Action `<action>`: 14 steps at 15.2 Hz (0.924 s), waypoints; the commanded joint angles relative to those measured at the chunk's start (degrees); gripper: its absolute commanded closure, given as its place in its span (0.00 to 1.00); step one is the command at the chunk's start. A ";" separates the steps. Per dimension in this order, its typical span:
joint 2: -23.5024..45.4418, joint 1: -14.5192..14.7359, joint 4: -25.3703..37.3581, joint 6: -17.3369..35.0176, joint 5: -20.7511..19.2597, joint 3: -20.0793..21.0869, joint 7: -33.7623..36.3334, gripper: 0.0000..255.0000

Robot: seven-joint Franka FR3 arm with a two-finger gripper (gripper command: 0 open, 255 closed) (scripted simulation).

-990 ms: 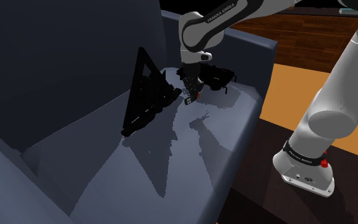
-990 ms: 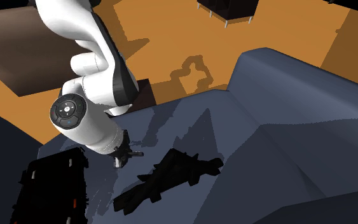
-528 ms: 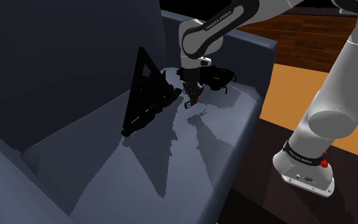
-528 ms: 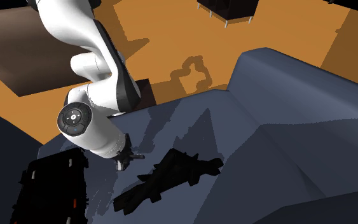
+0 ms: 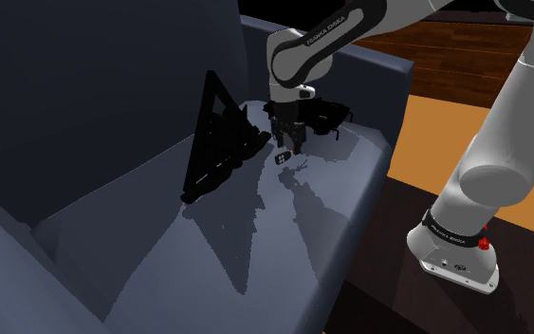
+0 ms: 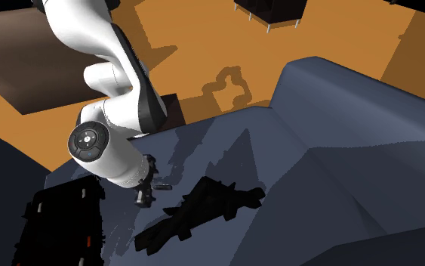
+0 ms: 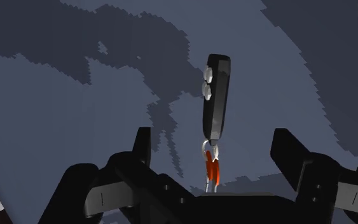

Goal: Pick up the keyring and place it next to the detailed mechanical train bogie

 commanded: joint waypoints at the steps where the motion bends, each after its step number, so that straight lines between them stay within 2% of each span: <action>1: 0.00 0.00 0.00 0.00 0.00 0.00 0.00 0.00; 2: 0.00 0.00 0.00 0.00 0.00 0.00 0.00 0.00; 6: -1.74 -0.50 5.51 -7.29 -0.37 -0.47 0.12 0.00; 14: -1.74 -0.50 5.51 -7.29 -0.37 -0.47 0.12 0.00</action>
